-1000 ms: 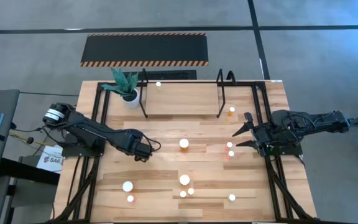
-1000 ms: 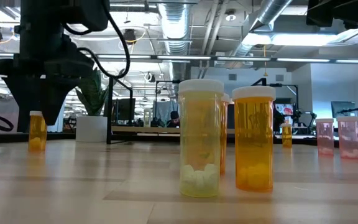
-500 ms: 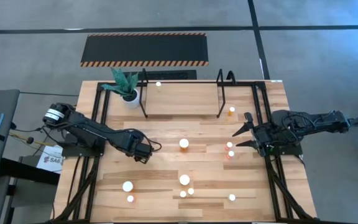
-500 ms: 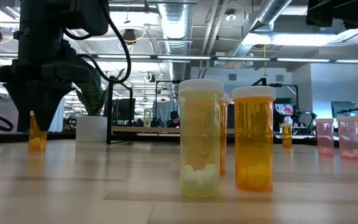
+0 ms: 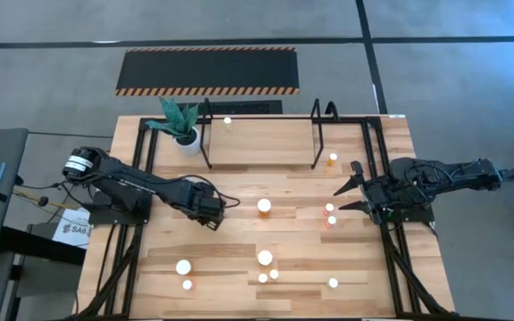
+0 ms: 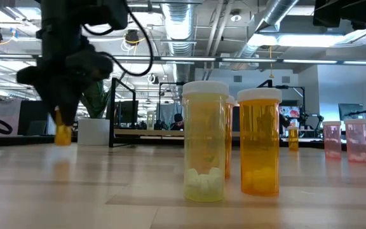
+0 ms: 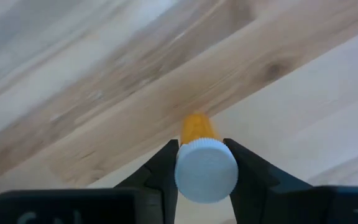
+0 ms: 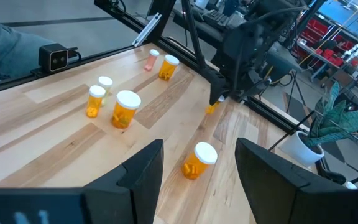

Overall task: Pick and place medicine bottles onto shelf by color
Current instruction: Put the middle left small orange pill bottle on the shelf

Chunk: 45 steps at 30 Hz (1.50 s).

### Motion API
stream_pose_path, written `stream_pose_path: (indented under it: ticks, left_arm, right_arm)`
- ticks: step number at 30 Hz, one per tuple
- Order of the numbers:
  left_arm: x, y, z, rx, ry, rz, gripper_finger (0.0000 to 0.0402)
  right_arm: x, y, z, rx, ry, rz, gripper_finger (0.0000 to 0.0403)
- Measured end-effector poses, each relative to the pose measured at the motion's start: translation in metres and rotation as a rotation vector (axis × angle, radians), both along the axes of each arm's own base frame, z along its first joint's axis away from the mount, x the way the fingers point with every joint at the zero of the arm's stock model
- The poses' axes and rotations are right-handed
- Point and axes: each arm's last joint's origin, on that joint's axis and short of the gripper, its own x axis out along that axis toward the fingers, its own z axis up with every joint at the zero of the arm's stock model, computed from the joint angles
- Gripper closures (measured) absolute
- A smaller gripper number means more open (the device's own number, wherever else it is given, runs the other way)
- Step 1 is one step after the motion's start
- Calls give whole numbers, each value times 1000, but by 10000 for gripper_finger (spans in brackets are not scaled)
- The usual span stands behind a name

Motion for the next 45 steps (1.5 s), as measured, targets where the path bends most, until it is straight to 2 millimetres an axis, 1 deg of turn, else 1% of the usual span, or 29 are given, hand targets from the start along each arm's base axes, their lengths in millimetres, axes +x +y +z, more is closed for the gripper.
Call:
stream_pose_path:
  ticks: [6,13,16,20,24,28,33,35,38,40,42,45]
  left_arm:
    - [15,11,20,6,-75,-23,302]
    - [32,37,47,35,-169,-58,302]
    - [38,47,55,49,-192,-75,302]
    - [55,60,57,68,-171,-114,302]
    - [76,74,58,87,-111,-200,302]
    - [90,90,64,136,-70,-280,302]
    - [97,117,73,193,-101,-321,302]
    - [95,130,73,203,-92,-330,302]
    - [102,147,71,222,-109,-360,302]
    - [103,156,68,207,-79,-390,302]
    - [109,167,66,207,-77,-422,302]
    - [115,181,62,192,-30,-477,302]
  right_arm:
    - [0,0,0,0,0,0,180]
    - [0,0,0,0,0,0,180]
    - [0,0,0,0,0,0,180]
    - [0,0,0,0,-1,0,180]
    - [0,0,0,0,-1,0,180]
    - [0,0,0,0,0,0,180]
    - [0,0,0,0,0,0,180]
    - [0,0,0,0,0,0,180]
    - [0,0,0,0,1,0,180]
    - [0,0,0,0,0,0,180]
    - [0,0,0,-1,5,0,180]
    - [0,0,-1,-1,11,0,180]
